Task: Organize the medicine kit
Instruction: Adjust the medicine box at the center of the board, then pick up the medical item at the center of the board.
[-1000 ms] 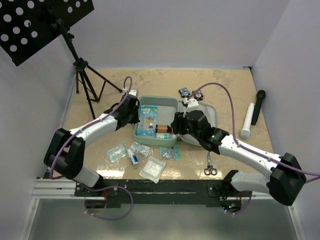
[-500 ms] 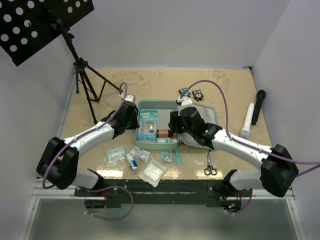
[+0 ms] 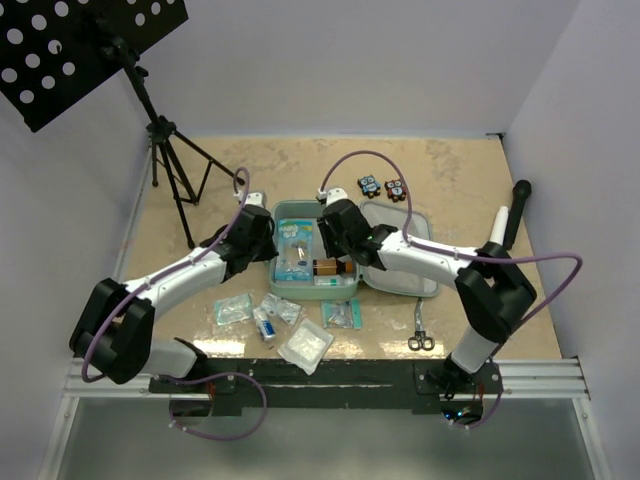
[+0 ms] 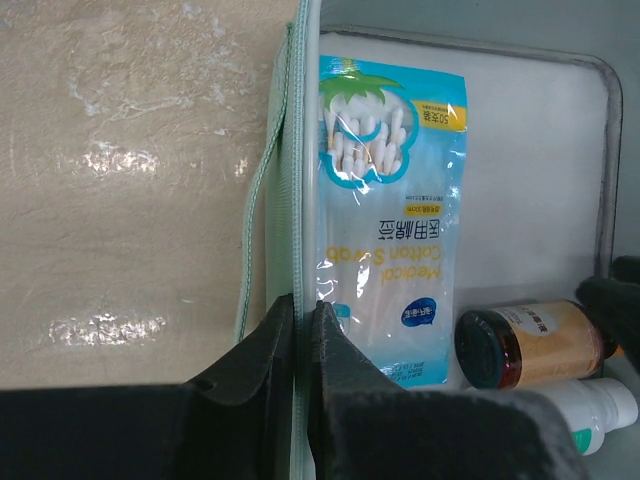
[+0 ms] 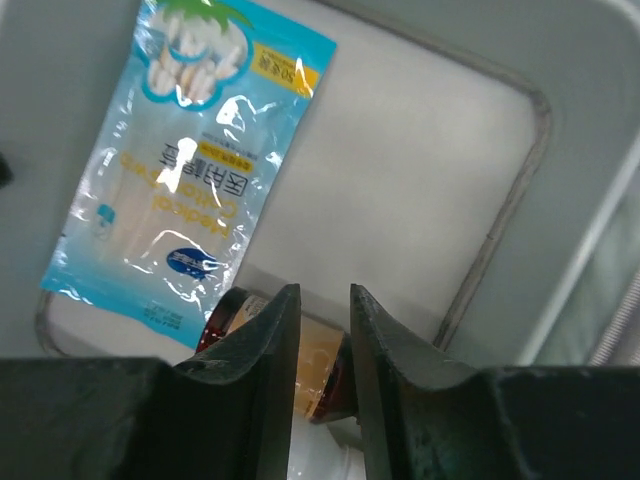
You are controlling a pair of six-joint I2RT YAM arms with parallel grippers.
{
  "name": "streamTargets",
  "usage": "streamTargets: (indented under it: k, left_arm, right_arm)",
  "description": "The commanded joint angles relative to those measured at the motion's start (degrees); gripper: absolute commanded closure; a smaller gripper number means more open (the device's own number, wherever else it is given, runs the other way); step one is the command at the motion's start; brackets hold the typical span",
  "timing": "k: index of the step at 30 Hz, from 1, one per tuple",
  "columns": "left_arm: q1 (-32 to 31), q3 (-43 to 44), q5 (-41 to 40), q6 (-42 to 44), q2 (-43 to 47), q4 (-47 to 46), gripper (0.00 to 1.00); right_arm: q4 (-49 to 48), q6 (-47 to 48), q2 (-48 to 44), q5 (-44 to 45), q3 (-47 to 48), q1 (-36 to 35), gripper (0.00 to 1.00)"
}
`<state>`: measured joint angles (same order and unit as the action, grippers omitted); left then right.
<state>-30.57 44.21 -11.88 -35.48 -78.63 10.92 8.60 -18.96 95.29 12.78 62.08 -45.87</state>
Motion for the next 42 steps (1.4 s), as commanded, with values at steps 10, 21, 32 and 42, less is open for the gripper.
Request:
streamTargets:
  k: [10, 21, 32, 42]
  left_arm:
    - [-0.37, -0.44, -0.16, -5.21, 0.67, -0.19, 0.92]
    - [-0.37, 0.52, -0.95, -5.21, 0.5, 1.38, 0.82]
    - [-0.37, 10.1, -10.35, -3.19, 4.89, 8.76, 0.29]
    - [-0.02, 3.19, -17.56, -12.05, 22.8, 14.83, 0.0]
  right_arm:
    - [-0.77, 0.16, 2.1, -2.76, -3.19, -4.14, 0.73]
    - [-0.51, -1.6, -2.2, -0.04, -7.68, -5.02, 0.68]
    - [-0.16, -8.37, -13.27, 10.34, -4.08, -5.02, 0.51]
    - [-4.29, -0.9, -20.06, 2.61, -7.33, -18.79, 0.46]
